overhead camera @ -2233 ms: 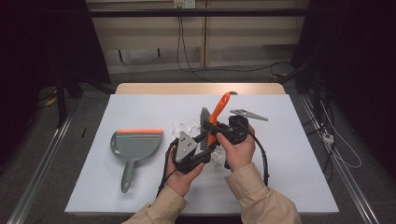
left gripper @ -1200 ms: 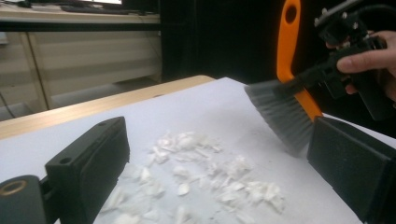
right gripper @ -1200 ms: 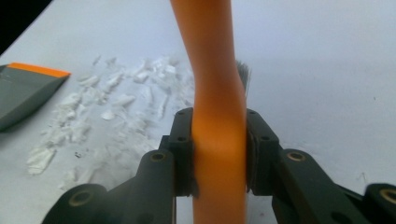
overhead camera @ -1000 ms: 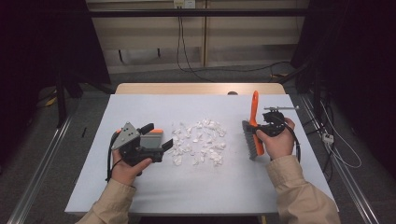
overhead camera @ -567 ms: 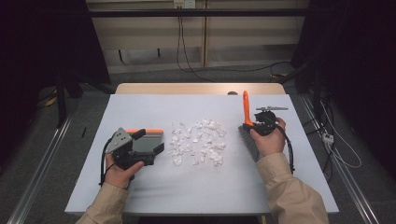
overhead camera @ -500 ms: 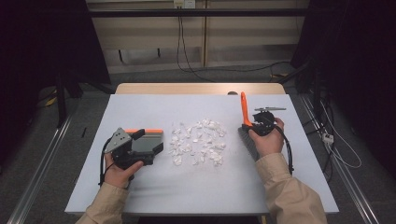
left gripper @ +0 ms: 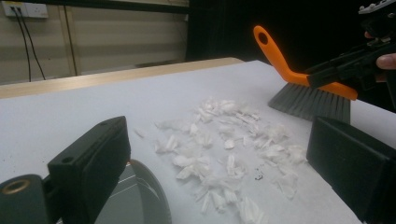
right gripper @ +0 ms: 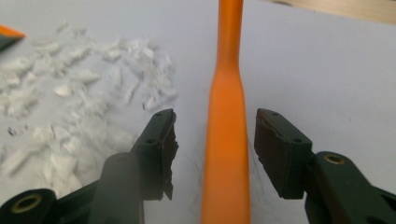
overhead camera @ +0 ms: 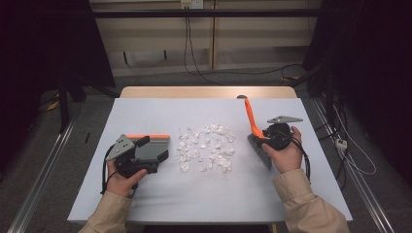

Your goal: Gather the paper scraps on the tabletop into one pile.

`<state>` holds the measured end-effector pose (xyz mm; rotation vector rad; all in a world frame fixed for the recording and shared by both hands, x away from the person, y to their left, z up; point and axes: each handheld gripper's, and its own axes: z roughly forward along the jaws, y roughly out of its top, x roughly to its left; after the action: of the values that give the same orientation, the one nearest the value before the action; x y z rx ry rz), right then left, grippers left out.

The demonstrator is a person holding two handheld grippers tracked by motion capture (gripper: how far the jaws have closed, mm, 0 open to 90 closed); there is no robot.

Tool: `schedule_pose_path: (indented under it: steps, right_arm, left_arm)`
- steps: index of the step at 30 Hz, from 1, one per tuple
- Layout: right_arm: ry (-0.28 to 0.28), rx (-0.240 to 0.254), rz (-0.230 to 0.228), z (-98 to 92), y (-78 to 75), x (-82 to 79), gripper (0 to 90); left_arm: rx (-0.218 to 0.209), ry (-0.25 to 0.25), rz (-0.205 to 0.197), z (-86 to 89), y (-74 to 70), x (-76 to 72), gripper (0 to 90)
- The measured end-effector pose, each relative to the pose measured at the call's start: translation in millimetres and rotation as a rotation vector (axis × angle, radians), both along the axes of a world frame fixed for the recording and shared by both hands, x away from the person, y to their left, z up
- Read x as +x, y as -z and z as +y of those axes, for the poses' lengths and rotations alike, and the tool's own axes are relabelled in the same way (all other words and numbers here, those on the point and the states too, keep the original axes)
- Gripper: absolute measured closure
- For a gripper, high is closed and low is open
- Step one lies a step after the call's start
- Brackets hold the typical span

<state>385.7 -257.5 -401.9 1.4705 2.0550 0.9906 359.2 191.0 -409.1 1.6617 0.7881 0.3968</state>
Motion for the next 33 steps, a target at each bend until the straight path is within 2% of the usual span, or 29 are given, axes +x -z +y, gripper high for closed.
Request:
schedule_pose_path:
  steps: [2,6,8,10,13,15,18,21,26,33]
  right_arm:
    - [0.006,-0.020,0.017,-1.5,4.3,-5.5,48.5]
    - [0.021,-0.023,0.058,-4.0,15.6,-7.6,56.0]
    - [0.023,-0.032,0.090,-4.9,19.2,-6.9,71.1]
    - [0.019,-0.051,0.077,-4.1,21.5,-5.8,71.5]
    - [0.009,-0.039,0.098,-6.2,19.5,-2.2,71.6]
    - [0.017,-0.021,0.086,-6.8,16.9,0.6,71.6]
    - [-0.001,-0.001,0.052,-8.2,12.3,6.4,71.7]
    - [-0.001,0.055,0.013,-10.3,7.8,18.1,71.7]
    - [-0.018,0.061,-0.046,-4.8,4.2,39.1,71.7]
    - [-0.040,0.027,-0.078,10.1,13.2,70.6,71.7]
  left_arm:
    - [-0.001,0.001,0.005,0.2,0.2,-0.5,6.1]
    - [0.008,-0.002,0.007,1.6,0.9,-1.5,6.2]
    - [0.015,0.004,0.009,2.0,2.2,-2.3,6.2]
    - [0.018,0.008,0.012,2.5,3.0,-2.7,6.2]
    - [0.014,0.007,0.015,3.9,3.3,-2.4,6.2]
    - [0.013,0.007,0.014,5.0,3.2,-2.3,6.2]
    - [0.011,0.012,0.014,5.4,3.3,-2.5,6.2]
    - [0.009,0.011,0.016,7.1,3.2,-2.7,6.2]
    - [0.001,-0.004,0.019,13.8,3.6,-2.2,6.2]
    - [-0.002,-0.011,0.025,17.0,4.3,-1.5,6.1]
